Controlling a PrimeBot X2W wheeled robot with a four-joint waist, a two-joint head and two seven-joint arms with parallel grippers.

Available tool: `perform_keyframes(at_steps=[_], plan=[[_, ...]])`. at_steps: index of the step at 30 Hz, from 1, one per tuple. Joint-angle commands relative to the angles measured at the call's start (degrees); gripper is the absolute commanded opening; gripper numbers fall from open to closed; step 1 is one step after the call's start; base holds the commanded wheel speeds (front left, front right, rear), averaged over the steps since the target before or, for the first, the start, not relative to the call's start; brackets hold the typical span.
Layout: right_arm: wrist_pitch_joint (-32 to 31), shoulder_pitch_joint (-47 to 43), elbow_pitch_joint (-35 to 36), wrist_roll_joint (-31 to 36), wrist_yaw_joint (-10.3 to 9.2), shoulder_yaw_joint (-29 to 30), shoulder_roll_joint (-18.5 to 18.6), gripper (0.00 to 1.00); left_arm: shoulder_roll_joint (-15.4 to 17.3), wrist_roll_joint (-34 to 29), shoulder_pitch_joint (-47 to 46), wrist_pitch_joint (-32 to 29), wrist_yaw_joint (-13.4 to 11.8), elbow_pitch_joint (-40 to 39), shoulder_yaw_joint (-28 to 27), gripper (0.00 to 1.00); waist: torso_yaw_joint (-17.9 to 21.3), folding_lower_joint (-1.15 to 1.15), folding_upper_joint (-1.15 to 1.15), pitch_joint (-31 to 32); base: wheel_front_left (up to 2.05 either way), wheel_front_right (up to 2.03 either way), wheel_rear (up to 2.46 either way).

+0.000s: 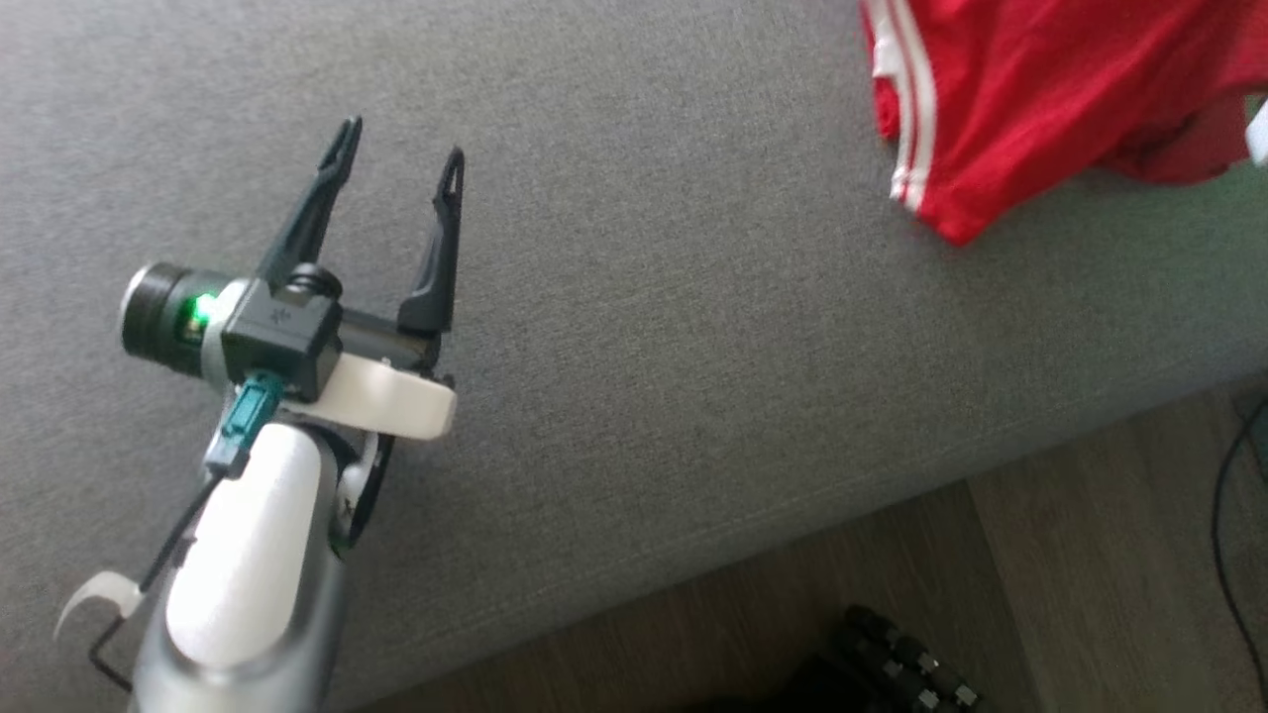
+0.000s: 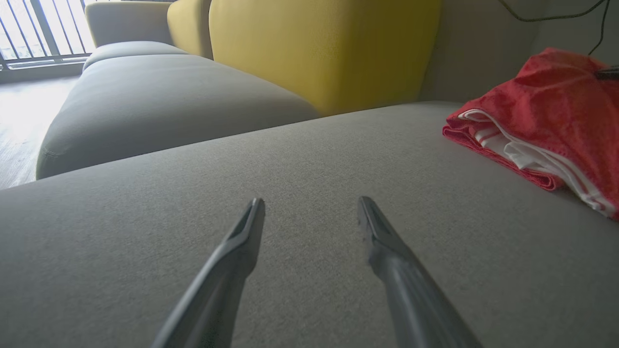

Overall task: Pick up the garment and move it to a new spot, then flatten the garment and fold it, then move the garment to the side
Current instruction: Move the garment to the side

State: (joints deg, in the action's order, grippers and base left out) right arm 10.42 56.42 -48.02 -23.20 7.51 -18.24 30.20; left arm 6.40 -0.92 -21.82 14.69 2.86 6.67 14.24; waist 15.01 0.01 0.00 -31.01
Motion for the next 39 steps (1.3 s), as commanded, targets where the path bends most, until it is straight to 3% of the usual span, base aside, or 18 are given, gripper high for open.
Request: perform_keyframes(at_steps=[1, 9, 17, 18, 19, 30, 37, 39], plan=[[0.83, 1.55, 0.15, 0.9, -0.02, 1.22, 2.19, 0.0, 1.28, -0.63, -1.99, 0.3, 0.09, -1.85, -1.15, 1.0, 0.88, -0.01, 0.0, -1.54, 0.0, 0.0, 0.0], [2.55, 3.53, -4.64, 4.32, -0.02, 5.4, 4.4, 0.0, 1.95, -0.5, -4.63, 0.3, 0.08, -1.71, -0.34, 1.0, -0.02, -0.01, 0.0, -4.1, 0.0, 0.0, 0.0], [3.45, 3.6, -5.97, 5.79, -0.02, 9.31, 3.05, 0.0, 2.94, -0.23, -4.36, 0.3, -0.51, -1.44, -0.13, 1.0, 0.74, -0.01, 0.0, -5.06, 0.0, 0.0, 0.0], [3.43, 3.61, -6.14, 5.79, -0.02, 9.81, 2.72, 0.64, 2.95, -0.22, -4.42, 0.3, -0.57, -1.37, -0.01, 1.0, 0.82, -0.01, 0.0, -5.1, 0.0, 0.0, 0.0], [3.24, 3.59, -6.26, 5.76, -0.02, 10.22, 2.42, 1.0, 2.93, -0.19, -4.53, 0.3, -0.6, -1.3, 0.14, 1.0, 0.87, -0.01, 0.0, -5.1, 0.0, 0.0, 0.0], [3.24, 3.35, -1.98, 8.74, -0.02, 10.76, 0.04, 1.0, 1.91, 1.46, -4.25, 0.3, -1.16, -0.33, 0.78, 1.0, -0.68, -0.01, 0.0, -0.61, 0.0, 0.0, 0.0], [-0.07, 0.93, 7.01, 9.15, -0.02, 7.0, -3.75, 1.0, -0.31, 3.79, -1.1, 0.31, -2.73, -0.48, -0.05, 1.0, -5.62, -0.01, 0.0, 7.34, 0.0, 0.0, 0.0], [-1.79, -1.87, 11.56, 8.4, -0.02, 5.4, -5.36, 1.0, -0.99, 4.72, 1.0, 0.31, -3.42, -0.82, -0.97, 1.0, -8.56, -0.01, 0.0, 10.92, 0.0, 0.0, 0.0]])
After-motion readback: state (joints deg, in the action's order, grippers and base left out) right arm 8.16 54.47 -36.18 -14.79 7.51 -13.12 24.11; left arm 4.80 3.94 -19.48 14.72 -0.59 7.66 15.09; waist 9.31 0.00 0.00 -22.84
